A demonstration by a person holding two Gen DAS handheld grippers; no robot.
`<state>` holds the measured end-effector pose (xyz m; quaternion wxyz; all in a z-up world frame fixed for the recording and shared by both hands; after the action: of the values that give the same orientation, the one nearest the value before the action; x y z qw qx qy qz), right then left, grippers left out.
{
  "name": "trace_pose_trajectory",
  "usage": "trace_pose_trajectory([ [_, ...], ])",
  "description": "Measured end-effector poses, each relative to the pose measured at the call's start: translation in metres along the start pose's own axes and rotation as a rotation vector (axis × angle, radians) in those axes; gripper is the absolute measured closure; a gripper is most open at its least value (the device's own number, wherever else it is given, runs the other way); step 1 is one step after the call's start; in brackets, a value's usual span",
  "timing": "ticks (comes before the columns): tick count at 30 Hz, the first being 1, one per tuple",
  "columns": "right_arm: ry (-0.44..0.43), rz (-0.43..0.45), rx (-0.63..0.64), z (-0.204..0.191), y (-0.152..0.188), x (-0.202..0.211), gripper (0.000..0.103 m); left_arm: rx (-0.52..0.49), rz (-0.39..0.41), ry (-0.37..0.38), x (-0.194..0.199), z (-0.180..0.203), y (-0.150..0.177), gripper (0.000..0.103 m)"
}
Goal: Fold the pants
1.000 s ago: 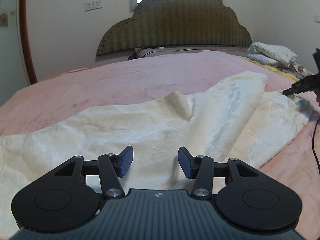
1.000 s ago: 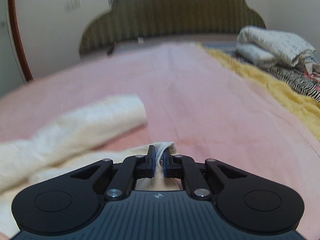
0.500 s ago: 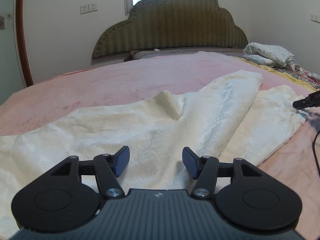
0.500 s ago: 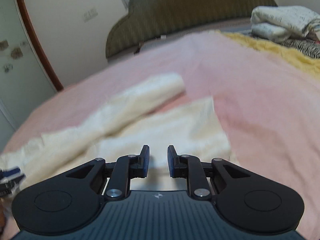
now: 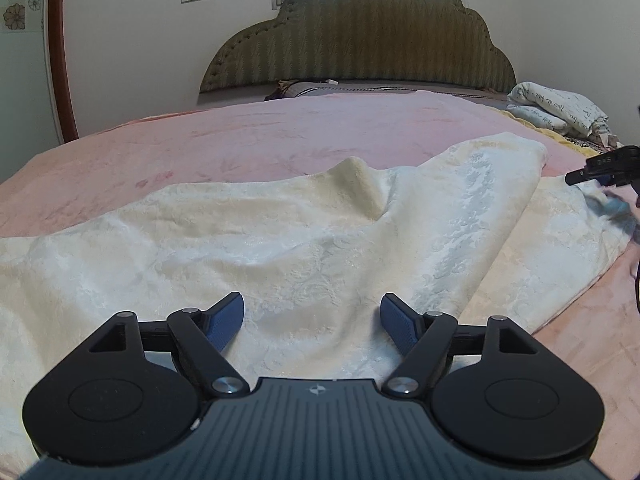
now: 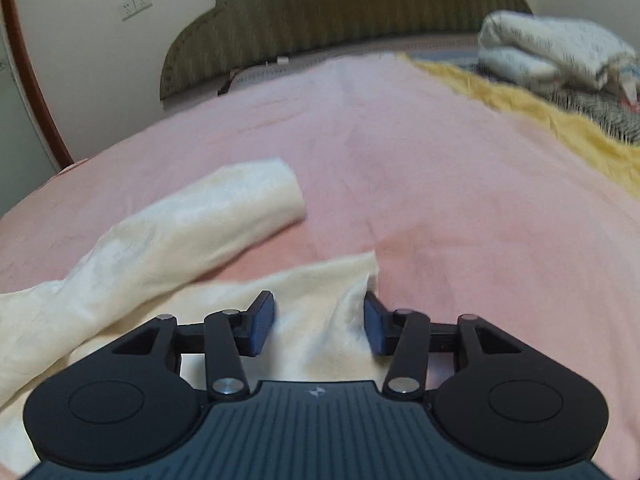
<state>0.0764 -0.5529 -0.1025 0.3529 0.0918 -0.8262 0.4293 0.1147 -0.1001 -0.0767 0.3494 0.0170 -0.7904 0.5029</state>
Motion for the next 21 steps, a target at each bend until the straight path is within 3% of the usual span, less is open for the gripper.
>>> trace_pose_trajectory([
  [2,0.122,0.036,0.046,0.003,-0.008,-0.013,0.052,0.004,-0.007,-0.002,-0.001,0.000,0.000,0.021],
  [5,0.166,0.090,0.021,0.005,-0.018,-0.018,0.050,0.013,-0.011,0.000,-0.002,-0.002,0.001,0.019],
  [7,0.298,0.210,0.069,-0.002,-0.021,-0.001,0.048,0.013,-0.011,0.001,-0.003,-0.002,0.001,0.018],
  [8,0.317,0.265,0.080,-0.005,-0.020,0.010,0.047,0.013,-0.011,0.001,-0.003,-0.002,0.001,0.018],
  [9,0.279,0.298,0.079,-0.009,-0.018,0.024,0.044,0.012,-0.012,0.002,-0.003,-0.002,0.001,0.018],
  [11,0.106,0.275,0.042,-0.014,-0.007,0.047,0.035,0.012,-0.013,0.002,-0.003,-0.002,0.001,0.017],
  [14,-0.168,0.088,-0.084,-0.013,0.012,0.064,0.033,0.013,-0.013,0.003,-0.003,-0.002,0.001,0.017],
  [16,-0.277,-0.030,-0.123,-0.013,0.025,0.064,0.033,0.012,-0.013,0.002,-0.003,-0.002,0.001,0.017],
  [18,-0.277,-0.109,-0.115,-0.012,0.031,0.052,0.033,0.012,-0.013,0.002,-0.003,-0.002,0.001,0.017],
  [20,-0.145,-0.115,-0.092,-0.004,0.028,0.028,0.034,0.012,-0.014,0.002,-0.003,-0.003,0.001,0.017],
  [21,-0.177,-0.088,-0.098,-0.002,0.023,0.019,0.034,0.012,-0.014,0.002,-0.003,-0.002,0.001,0.016],
])
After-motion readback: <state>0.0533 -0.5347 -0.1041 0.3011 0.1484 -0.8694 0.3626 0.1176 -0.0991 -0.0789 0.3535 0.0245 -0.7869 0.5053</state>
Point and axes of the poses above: each gripper's, at about its wrist camera, not at the fingertips, and x roughly against the way its jaws point, z to its right, y to its underside, the point moved 4 cm from there along -x, roughly the way its jaws point, and after that the axes turned 14 degrees about -x, right-handed, at the moved point
